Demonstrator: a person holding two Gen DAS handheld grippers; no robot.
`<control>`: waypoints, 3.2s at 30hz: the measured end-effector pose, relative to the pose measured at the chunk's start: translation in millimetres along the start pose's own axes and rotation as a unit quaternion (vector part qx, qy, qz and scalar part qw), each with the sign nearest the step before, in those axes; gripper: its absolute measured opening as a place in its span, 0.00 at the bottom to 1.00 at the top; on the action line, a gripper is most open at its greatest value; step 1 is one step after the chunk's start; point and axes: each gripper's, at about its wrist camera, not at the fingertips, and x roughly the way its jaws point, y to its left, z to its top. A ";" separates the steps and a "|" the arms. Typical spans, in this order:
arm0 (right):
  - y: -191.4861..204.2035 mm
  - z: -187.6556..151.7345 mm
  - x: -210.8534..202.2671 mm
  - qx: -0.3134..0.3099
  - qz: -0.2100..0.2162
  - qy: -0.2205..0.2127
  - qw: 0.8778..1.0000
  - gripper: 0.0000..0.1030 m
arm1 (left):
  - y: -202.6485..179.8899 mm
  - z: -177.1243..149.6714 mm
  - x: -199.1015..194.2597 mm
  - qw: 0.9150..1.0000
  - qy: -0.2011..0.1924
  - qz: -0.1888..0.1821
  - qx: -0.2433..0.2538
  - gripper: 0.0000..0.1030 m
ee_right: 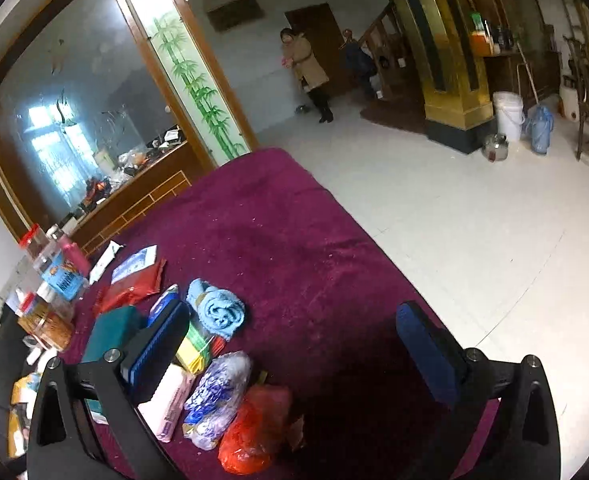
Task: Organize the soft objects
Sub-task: 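Move both grippers back toward the remaining items on the table, then grasp the pink tissue pack with the left gripper while the right gripper grasps the blue Vinda bag, then carry the pink pack and Vinda bag into the tray and open both grippers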
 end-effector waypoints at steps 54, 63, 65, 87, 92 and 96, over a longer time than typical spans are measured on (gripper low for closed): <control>-19.7 -6.3 15.7 0.075 0.027 0.053 0.995 1.00 | -57.7 35.5 149.8 0.970 0.062 0.093 0.216 0.43; 4.0 -8.4 9.9 0.025 0.091 0.044 0.995 1.00 | -45.5 20.0 48.3 0.990 -0.007 0.011 0.140 0.44; 16.6 -11.0 7.4 -0.006 0.107 0.042 0.993 1.00 | -31.4 9.9 14.4 0.993 -0.021 -0.004 0.112 0.44; 84.0 -2.0 32.9 -0.081 0.153 0.228 0.958 0.51 | 85.5 -66.8 -136.7 0.991 -0.125 -0.010 -0.035 0.44; 47.2 -6.8 -20.1 0.139 0.500 0.222 0.825 0.52 | 93.9 -71.1 -145.2 0.988 -0.144 -0.036 -0.050 0.44; 41.0 -29.3 -42.3 0.204 0.590 0.200 0.755 0.52 | 95.8 -76.6 -146.9 0.987 -0.144 -0.047 -0.056 0.44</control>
